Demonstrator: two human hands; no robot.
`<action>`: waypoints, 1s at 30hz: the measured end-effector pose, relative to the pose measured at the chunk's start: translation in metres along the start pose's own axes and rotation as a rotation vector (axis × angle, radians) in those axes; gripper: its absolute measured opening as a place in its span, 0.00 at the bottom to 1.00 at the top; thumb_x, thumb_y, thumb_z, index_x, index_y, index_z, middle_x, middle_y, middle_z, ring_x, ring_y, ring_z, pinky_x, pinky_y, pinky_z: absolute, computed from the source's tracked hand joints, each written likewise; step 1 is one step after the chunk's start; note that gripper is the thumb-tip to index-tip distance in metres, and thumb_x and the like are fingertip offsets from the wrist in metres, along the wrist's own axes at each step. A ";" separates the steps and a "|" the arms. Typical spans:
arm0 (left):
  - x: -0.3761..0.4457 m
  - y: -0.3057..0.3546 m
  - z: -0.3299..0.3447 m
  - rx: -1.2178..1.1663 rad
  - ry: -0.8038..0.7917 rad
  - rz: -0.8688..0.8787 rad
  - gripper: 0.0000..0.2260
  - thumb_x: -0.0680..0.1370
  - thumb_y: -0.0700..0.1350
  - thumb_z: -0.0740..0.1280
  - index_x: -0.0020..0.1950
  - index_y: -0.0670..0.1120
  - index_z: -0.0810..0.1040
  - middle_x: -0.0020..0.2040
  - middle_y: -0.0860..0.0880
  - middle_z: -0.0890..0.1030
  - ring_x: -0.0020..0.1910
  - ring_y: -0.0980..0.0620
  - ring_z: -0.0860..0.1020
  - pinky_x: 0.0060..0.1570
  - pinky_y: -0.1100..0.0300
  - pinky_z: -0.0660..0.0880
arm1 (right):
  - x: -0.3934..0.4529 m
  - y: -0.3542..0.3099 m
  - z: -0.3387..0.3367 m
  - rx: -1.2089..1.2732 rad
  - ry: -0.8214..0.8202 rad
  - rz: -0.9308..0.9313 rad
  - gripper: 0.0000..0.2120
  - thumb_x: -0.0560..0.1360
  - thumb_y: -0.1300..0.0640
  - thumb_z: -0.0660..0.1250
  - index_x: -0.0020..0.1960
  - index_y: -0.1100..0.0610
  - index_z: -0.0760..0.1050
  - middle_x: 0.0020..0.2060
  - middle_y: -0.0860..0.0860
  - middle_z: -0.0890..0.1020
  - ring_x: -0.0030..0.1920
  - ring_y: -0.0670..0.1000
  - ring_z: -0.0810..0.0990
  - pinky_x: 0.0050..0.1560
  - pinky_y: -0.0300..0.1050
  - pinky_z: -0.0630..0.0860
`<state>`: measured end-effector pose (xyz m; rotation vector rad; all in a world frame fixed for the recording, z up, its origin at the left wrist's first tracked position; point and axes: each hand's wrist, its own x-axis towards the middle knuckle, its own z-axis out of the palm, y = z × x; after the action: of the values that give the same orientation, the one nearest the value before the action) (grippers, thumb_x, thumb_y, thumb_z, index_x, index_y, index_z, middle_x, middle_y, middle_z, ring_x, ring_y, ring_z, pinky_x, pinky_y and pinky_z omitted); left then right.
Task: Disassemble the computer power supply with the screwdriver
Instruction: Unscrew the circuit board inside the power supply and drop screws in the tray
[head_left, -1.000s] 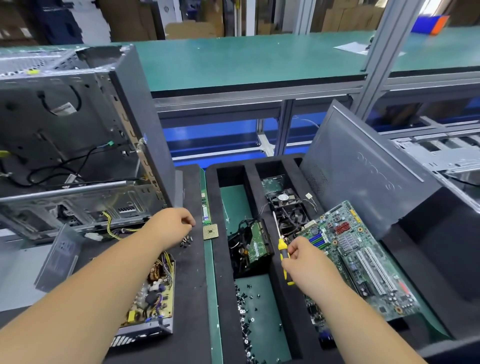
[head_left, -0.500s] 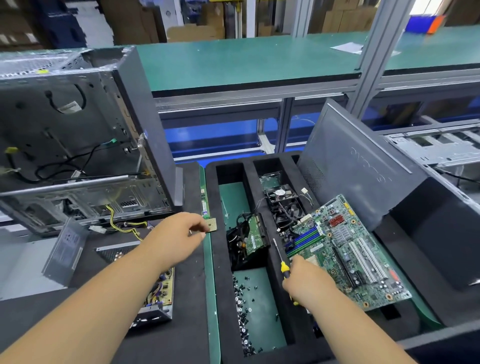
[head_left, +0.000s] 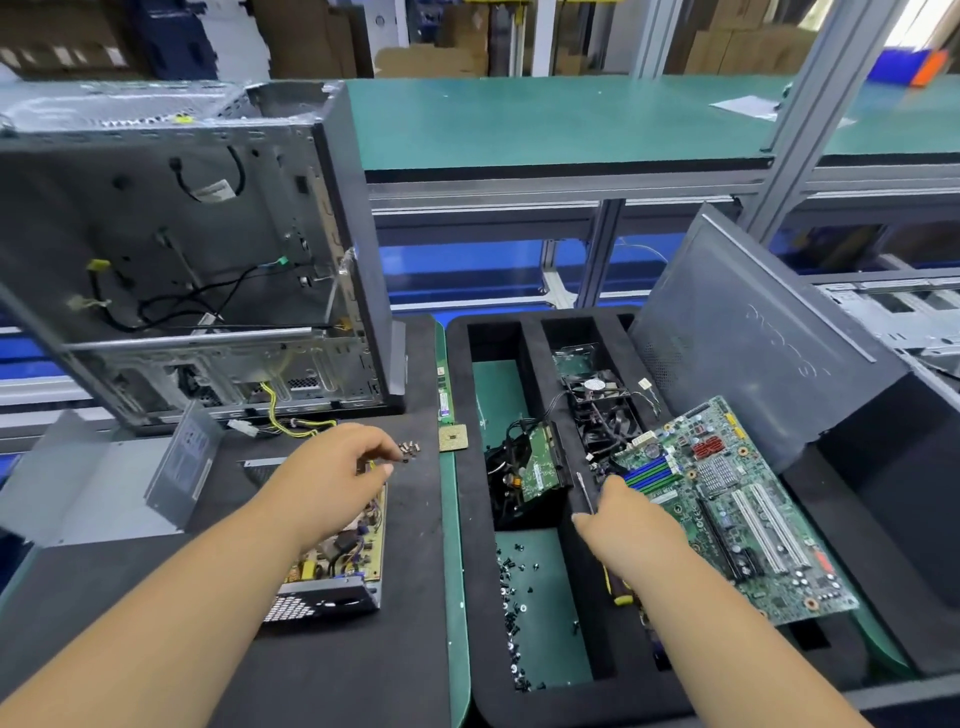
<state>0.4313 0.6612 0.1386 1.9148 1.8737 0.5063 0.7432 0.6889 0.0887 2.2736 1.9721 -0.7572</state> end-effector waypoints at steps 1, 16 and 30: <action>-0.003 -0.006 -0.003 -0.015 0.012 -0.003 0.08 0.78 0.44 0.68 0.49 0.58 0.80 0.50 0.62 0.78 0.51 0.64 0.75 0.46 0.67 0.68 | 0.000 -0.008 -0.001 0.007 0.008 -0.014 0.14 0.78 0.46 0.62 0.55 0.54 0.65 0.41 0.47 0.75 0.38 0.49 0.75 0.35 0.45 0.67; -0.037 -0.120 -0.051 -0.065 -0.007 -0.079 0.21 0.79 0.48 0.68 0.71 0.53 0.69 0.69 0.55 0.69 0.68 0.54 0.67 0.68 0.56 0.65 | -0.042 -0.170 0.041 0.064 -0.035 -0.197 0.14 0.78 0.42 0.62 0.53 0.52 0.69 0.46 0.50 0.81 0.47 0.54 0.79 0.44 0.47 0.73; -0.015 -0.152 -0.068 0.029 -0.150 0.144 0.11 0.81 0.50 0.63 0.63 0.55 0.75 0.60 0.57 0.75 0.60 0.54 0.74 0.59 0.57 0.72 | -0.056 -0.261 0.075 0.308 0.272 0.024 0.16 0.76 0.51 0.70 0.53 0.55 0.65 0.49 0.54 0.76 0.44 0.56 0.78 0.38 0.48 0.72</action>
<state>0.2661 0.6508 0.1165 2.0565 1.6673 0.3692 0.4689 0.6623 0.1176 2.7003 2.0545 -0.8420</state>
